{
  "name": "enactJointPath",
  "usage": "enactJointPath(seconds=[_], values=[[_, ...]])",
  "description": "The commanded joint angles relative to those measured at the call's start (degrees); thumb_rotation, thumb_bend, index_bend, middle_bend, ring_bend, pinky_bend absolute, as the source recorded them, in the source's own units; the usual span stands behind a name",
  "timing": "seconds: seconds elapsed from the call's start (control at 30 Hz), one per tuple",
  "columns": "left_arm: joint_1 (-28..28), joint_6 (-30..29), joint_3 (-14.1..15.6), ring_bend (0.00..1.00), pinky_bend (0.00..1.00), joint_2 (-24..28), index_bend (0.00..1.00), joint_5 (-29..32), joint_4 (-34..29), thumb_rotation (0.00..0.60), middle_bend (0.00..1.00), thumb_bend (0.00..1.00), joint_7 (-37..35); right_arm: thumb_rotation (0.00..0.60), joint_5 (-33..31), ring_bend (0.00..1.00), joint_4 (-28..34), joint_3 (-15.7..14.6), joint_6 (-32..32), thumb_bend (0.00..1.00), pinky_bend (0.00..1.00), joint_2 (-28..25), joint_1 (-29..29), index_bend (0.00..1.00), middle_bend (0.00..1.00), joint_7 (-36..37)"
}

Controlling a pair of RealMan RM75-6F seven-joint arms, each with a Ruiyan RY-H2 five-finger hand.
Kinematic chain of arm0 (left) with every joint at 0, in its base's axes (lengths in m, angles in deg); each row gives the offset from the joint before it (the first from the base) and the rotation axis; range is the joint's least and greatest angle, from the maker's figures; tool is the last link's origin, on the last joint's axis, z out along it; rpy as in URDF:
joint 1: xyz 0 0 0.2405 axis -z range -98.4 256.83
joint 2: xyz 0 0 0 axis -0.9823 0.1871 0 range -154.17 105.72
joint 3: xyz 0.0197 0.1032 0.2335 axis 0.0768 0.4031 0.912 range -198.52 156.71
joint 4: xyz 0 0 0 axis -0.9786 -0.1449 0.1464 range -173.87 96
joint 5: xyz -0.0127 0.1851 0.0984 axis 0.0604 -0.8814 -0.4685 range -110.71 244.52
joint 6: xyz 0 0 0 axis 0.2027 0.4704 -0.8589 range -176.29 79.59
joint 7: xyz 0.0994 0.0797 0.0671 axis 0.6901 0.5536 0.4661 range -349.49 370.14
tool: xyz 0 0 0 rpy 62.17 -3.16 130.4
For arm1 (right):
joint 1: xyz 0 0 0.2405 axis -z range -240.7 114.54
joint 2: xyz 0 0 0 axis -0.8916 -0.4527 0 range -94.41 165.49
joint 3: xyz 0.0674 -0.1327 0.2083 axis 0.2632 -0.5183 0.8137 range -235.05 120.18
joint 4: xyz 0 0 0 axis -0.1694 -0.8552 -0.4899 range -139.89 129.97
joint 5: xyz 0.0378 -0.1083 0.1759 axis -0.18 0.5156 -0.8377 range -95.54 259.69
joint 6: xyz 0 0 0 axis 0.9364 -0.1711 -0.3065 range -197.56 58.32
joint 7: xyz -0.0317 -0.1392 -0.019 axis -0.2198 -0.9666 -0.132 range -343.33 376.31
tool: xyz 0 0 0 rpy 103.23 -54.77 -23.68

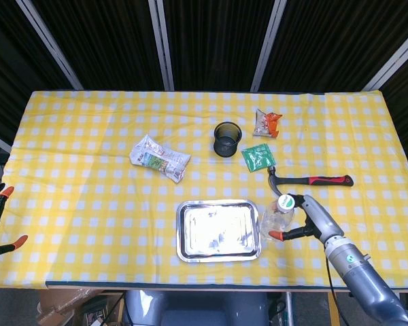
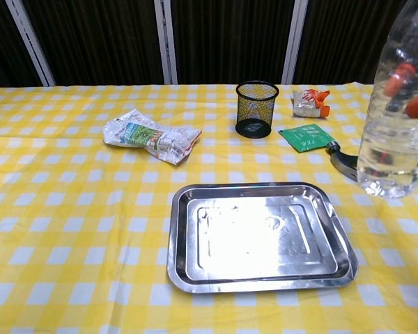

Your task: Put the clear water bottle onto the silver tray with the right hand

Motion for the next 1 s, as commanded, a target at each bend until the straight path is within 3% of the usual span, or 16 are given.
enactJointPath(seconds=[0.03, 0.07, 0.17, 0.37, 0.63, 1.0], values=[[0.7, 0.1, -1.1, 0.0, 0.0, -0.7, 0.04, 0.6, -2.9, 0.6, 0.0, 0.19, -0.6, 0.6, 0.0, 0.34, -2.2, -5.0, -2.1, 0.73, 0.0, 8.5, 0.5, 0.87, 0.66, 0.1], [0.9, 0.4, -2.1, 0.0, 0.0, -0.7, 0.04, 3.3, -5.6, 0.6, 0.0, 0.19, 1.3, 0.6, 0.7, 0.34, -3.8, -5.8, -2.4, 0.73, 0.0, 11.2, 0.8, 0.87, 0.66, 0.6], [-0.1, 0.5, -0.7, 0.0, 0.0, -0.8, 0.04, 3.2, -3.0, 0.6, 0.0, 0.19, 1.0, 0.6, 3.2, 0.34, -7.9, -7.4, -2.0, 0.73, 0.0, 16.4, 1.7, 0.87, 0.66, 2.4], [0.1, 0.4, -0.3, 0.0, 0.0, -0.3, 0.04, 1.3, -0.7, 0.6, 0.0, 0.19, 0.7, 0.6, 10.5, 0.34, -8.7, -6.8, -3.7, 0.73, 0.0, 16.8, 4.4, 0.88, 0.66, 5.2], [0.1, 0.2, 0.0, 0.0, 0.0, -0.2, 0.04, 0.4, 0.0, 0.6, 0.0, 0.19, 0.5, 0.6, 15.2, 0.34, 0.0, -2.2, -7.4, 0.73, 0.0, 3.9, 6.8, 0.89, 0.67, 6.9], [0.0, 0.1, 0.0, 0.0, 0.0, 0.1, 0.04, 0.2, 0.3, 0.6, 0.0, 0.19, -0.2, 0.6, 19.1, 0.34, 0.0, 7.3, 2.7, 0.73, 0.0, -17.3, 6.5, 0.89, 0.67, 20.0]])
